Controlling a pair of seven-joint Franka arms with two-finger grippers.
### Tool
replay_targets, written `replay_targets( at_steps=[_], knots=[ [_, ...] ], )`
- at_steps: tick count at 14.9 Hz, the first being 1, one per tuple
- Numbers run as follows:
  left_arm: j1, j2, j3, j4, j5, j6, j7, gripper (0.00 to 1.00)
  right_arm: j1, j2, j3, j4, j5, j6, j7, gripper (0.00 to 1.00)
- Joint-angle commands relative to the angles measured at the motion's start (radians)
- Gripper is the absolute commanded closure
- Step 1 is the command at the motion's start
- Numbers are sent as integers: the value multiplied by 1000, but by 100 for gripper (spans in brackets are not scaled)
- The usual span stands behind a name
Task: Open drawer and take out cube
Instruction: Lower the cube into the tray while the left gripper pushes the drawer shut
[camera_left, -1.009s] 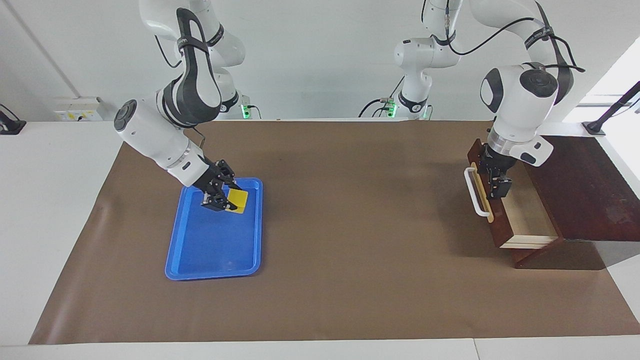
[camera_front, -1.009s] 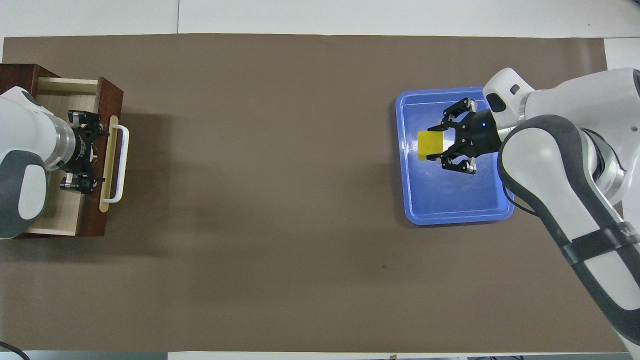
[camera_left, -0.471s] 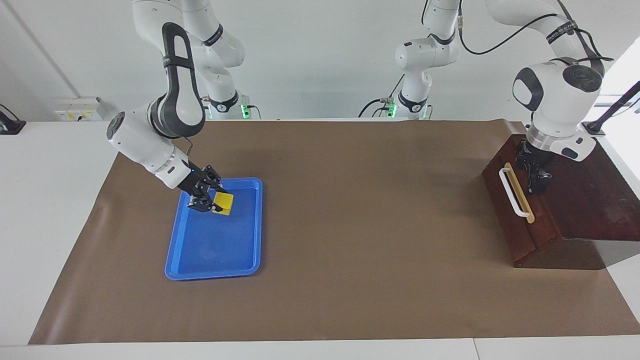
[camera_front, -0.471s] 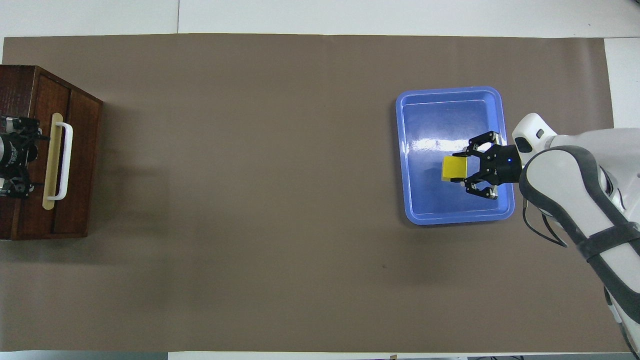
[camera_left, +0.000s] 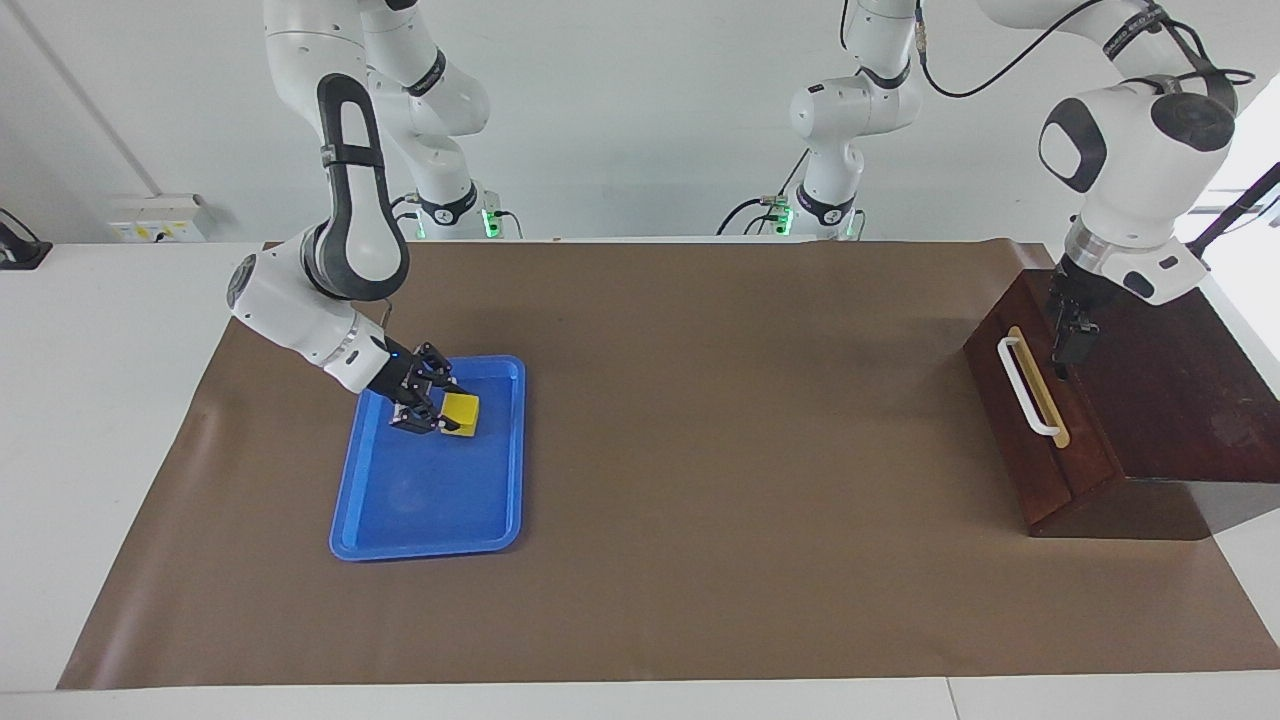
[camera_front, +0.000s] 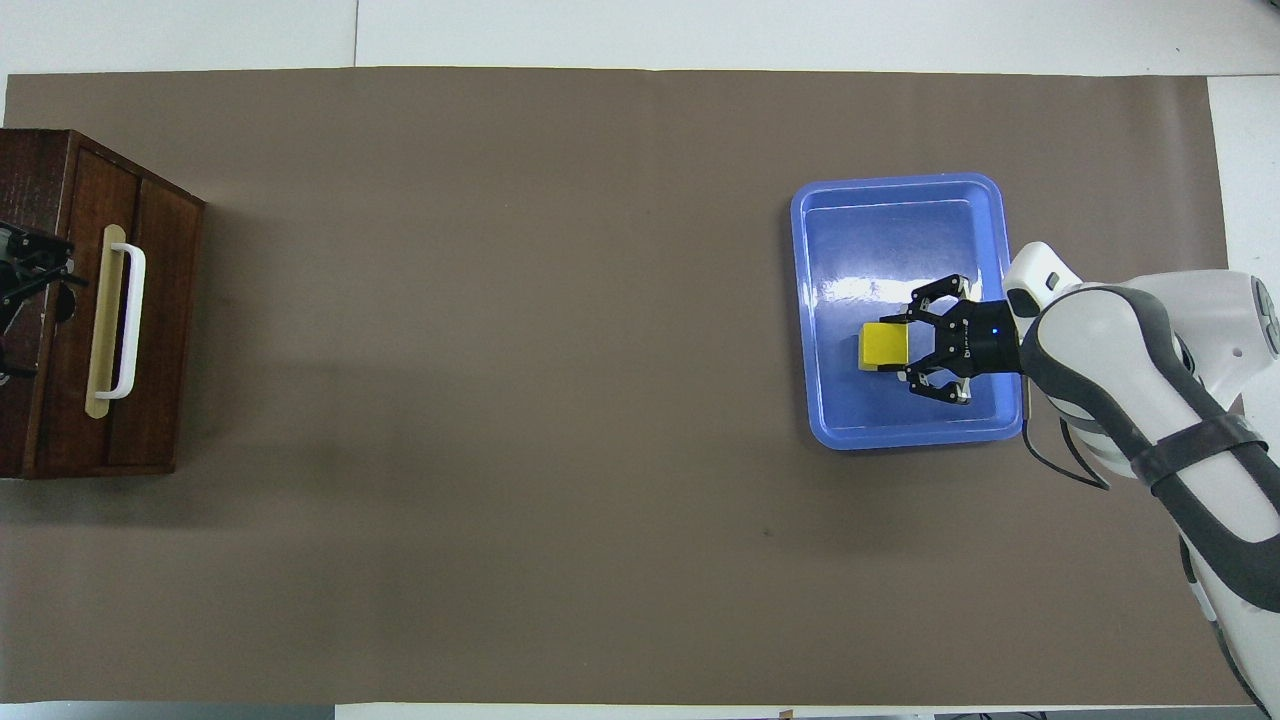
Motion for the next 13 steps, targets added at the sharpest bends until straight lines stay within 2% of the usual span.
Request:
replay_targets(
  at_steps=[1,5,9,10,11,12,13],
  knots=[
    [-58,-55,4,38,-69,-155,202,0,-3,2,3,-15,38,2,-65,100],
    [-133,-123,9,58,-91,-310,515,0,-3,7,3,-30,39,5,-96,100],
    [-137,-117,13,109,-172,-363,664,0,-3,7,3,-30,44,16,-131,100],
    [-137,-108,13,113,-171,-367,707,0,-1,8,3,-30,44,20,-140,96],
    [-137,-77,10,125,-169,-370,717,0,-1,8,3,-30,44,20,-142,76],
    [-137,-59,7,136,-169,-372,717,0,0,8,3,-30,44,20,-144,41],
    [-137,-48,6,142,-164,-374,721,0,0,8,3,-30,46,20,-142,0]
  ],
)
